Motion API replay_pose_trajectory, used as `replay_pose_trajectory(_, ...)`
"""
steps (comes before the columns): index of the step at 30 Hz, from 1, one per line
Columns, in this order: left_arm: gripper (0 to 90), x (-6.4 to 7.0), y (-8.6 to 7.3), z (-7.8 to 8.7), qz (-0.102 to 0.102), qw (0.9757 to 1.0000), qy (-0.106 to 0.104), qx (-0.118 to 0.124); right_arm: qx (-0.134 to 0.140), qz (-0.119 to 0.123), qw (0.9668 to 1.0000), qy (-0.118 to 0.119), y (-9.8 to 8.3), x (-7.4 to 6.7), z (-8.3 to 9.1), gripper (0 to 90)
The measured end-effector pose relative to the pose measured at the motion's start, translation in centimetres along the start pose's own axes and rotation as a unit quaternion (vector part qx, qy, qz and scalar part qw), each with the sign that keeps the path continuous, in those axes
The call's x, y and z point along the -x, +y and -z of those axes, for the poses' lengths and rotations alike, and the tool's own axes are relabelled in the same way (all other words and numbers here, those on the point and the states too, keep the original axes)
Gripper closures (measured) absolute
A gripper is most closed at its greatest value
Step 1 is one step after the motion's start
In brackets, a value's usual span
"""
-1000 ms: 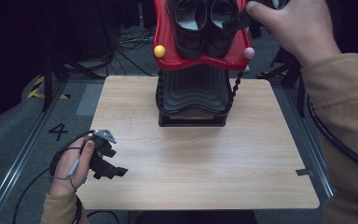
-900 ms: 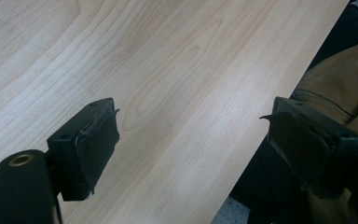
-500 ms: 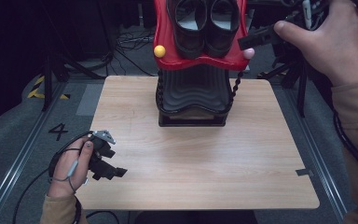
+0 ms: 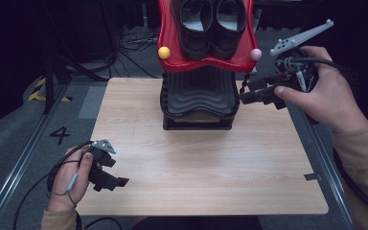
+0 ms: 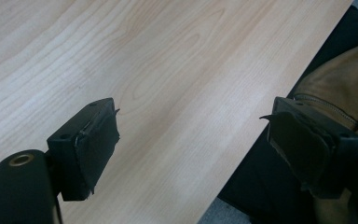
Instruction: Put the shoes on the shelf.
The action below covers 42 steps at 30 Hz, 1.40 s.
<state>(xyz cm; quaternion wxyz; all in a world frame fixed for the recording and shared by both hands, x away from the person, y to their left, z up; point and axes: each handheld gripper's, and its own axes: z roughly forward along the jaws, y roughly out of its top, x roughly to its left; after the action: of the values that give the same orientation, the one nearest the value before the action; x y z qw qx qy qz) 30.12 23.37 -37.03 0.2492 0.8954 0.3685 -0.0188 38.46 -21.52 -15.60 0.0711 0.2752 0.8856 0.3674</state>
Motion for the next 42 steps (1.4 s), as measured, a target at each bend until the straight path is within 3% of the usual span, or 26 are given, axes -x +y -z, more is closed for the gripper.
replay_pose_trajectory(3,16.7,0.2,-0.3,0.1,0.000,1.0000,0.000,0.008,0.004,0.010,0.9999,0.012,-2.1,0.4,-0.4,46.5)
replay_pose_trajectory(10,16.7,0.3,-0.8,0.0,0.009,0.9999,0.000,0.009,0.002,-0.002,0.9996,0.027,-5.3,1.1,-1.7,45.9)
replay_pose_trajectory(16,16.7,0.5,-1.1,-0.2,0.013,0.9999,-0.001,0.004,-0.015,-0.011,0.9990,0.040,-8.9,1.9,-4.6,44.3)
replay_pose_trajectory(21,16.7,0.5,-1.2,-0.5,0.015,0.9999,-0.001,0.003,-0.028,-0.013,0.9989,0.035,-11.0,2.4,-6.7,44.5)
replay_pose_trajectory(23,16.7,0.5,-1.0,-0.6,0.003,0.9999,-0.004,0.010,-0.034,-0.008,0.9988,0.035,-12.3,2.7,-8.3,45.4)
replay_pose_trajectory(32,16.7,0.4,-0.9,-1.2,0.006,1.0000,-0.003,0.004,-0.057,0.009,0.9975,0.041,-15.0,3.7,-11.2,48.3)
replay_pose_trajectory(35,16.7,0.3,-0.9,-1.6,0.005,1.0000,-0.003,0.003,-0.063,0.008,0.9967,0.051,-16.1,3.9,-12.3,49.8)
replay_pose_trajectory(42,16.7,0.2,-0.7,-2.3,0.004,1.0000,-0.007,-0.002,-0.059,-0.012,0.9970,0.049,-18.0,4.3,-14.5,47.6)
